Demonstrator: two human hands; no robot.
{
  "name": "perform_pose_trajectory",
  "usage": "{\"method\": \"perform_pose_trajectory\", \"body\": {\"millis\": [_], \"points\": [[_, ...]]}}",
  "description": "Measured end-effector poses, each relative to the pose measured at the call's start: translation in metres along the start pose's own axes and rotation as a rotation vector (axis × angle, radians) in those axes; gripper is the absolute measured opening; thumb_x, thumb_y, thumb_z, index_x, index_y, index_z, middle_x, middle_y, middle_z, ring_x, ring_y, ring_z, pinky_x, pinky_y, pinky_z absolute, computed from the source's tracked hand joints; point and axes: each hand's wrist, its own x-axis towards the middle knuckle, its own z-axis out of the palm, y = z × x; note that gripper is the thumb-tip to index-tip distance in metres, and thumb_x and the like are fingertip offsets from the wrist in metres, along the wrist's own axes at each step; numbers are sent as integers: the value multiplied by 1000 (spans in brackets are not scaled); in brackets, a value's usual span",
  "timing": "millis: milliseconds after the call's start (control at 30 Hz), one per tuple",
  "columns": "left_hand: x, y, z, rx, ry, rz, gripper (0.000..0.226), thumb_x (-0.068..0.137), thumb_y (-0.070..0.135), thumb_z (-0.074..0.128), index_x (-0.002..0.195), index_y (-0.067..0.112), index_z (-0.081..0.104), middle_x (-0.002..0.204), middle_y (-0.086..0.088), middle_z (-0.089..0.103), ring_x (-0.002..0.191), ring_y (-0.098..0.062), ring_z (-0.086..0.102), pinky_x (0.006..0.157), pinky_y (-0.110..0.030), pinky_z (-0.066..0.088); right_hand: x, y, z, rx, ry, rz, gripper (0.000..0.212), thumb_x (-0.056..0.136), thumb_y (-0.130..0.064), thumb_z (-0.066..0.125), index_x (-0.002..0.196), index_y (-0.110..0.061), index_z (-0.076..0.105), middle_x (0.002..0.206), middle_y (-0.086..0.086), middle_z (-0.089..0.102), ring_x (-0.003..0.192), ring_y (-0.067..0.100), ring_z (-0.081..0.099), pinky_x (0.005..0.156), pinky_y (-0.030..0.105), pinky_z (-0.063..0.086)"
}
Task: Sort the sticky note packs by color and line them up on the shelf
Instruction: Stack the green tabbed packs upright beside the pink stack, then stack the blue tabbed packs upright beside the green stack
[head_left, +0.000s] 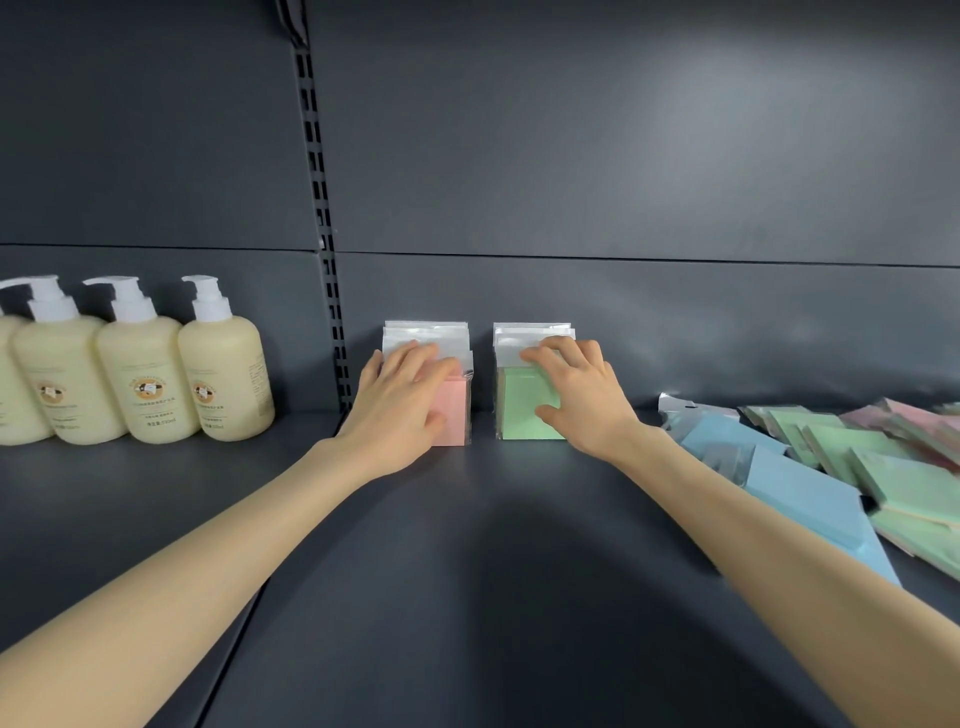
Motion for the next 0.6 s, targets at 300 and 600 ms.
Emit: {"method": "perform_pose_trajectory", "body": {"millis": [300, 600], "points": [[3, 6, -9, 18, 37, -3, 54, 90, 20, 56, 140, 17, 37, 147, -4, 26, 140, -23, 16, 115, -40, 5, -2, -4, -7, -13, 16, 6, 63, 83, -15, 63, 140, -21, 35, 150, 1, 22, 132, 27, 19, 105, 35, 25], [7, 15, -20, 45, 78, 33, 49, 91, 20, 55, 138, 13, 42, 149, -11, 30, 142, -28, 19, 115, -45, 10, -7, -5, -24, -11, 30, 48, 61, 87, -23, 60, 141, -19, 33, 152, 5, 20, 135, 28, 18, 107, 37, 24]]}}
